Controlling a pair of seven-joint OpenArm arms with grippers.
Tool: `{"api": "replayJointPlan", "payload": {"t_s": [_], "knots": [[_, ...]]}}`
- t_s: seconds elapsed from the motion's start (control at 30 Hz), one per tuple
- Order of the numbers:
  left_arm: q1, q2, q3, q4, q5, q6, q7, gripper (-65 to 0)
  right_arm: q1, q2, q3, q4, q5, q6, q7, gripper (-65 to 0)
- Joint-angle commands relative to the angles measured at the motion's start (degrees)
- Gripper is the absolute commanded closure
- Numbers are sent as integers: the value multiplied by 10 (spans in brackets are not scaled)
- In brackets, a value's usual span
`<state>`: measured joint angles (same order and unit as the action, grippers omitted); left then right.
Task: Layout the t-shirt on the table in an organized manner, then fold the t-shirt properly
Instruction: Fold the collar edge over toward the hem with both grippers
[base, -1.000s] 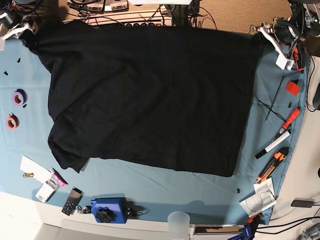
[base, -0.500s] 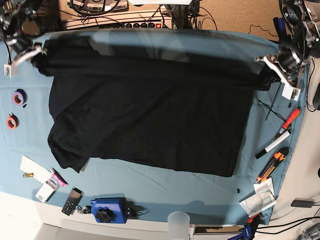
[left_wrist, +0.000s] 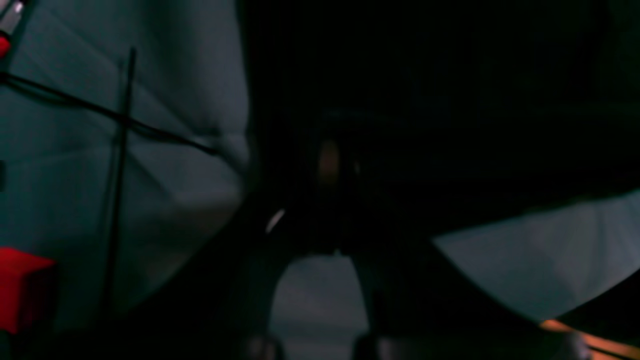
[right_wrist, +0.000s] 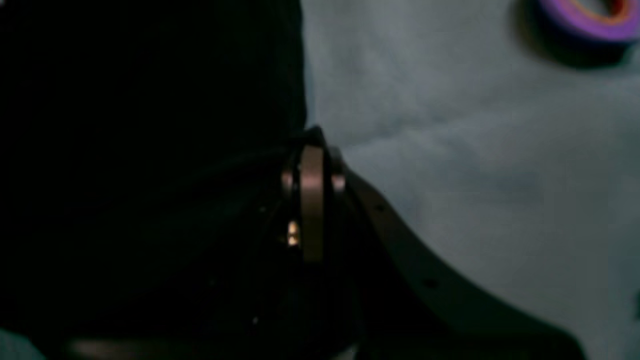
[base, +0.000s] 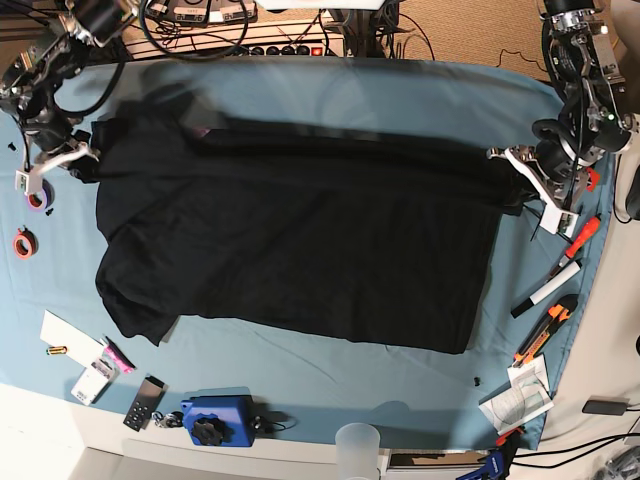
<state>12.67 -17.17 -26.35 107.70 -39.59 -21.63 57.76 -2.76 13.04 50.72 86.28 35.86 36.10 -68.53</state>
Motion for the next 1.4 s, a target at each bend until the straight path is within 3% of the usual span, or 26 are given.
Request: {"api": "replayJointPlan", "payload": {"t_s": [0.0, 0.17, 0.27, 0.43, 0.53, 0.8, 0.9, 0.93, 1.0, 1.07, 1.23, 1.37], "knots": [[-4, -8, -4, 6, 0, 2, -22, 0, 18, 13, 2, -11, 5, 2, 14, 0], [-7, -8, 2, -27, 0, -2, -63, 0, 70, 13, 2, -93, -36, 10, 43, 0], [-23, -8, 24, -58, 0, -18, -64, 0, 86, 21, 2, -116, -56, 10, 52, 0], [-76, -8, 57, -113, 23, -17, -72, 0, 86, 43, 2, -118, -75, 1, 76, 0], [-103, -8, 71, -136, 50, 2, -73, 0, 86, 53, 2, -118, -74, 1, 75, 0], [-109, -7, 105, -157, 64, 2, -98, 0, 86, 54, 2, -118, -74, 1, 73, 0], [-110, -8, 104, -157, 64, -19, -99, -18, 86, 54, 2, -118, -72, 3, 58, 0], [-110, -8, 104, -157, 64, -31, -102, -92, 86, 55, 2, -118, -67, 12, 50, -9], [-110, -8, 104, -157, 64, -44, -116, -227, 86, 59, 2, -118, -46, 32, 32, -112], [-111, -8, 104, -157, 64, -44, -128, -298, 86, 66, 2, -118, -9, 31, 5, -175], [-133, -8, 98, -141, 46, -44, -94, -301, 86, 107, 14, -103, 154, 27, -98, -177], [-158, -8, 72, -118, 21, -44, -76, -301, 102, 123, 49, -71, 170, 33, -94, -177]]}}
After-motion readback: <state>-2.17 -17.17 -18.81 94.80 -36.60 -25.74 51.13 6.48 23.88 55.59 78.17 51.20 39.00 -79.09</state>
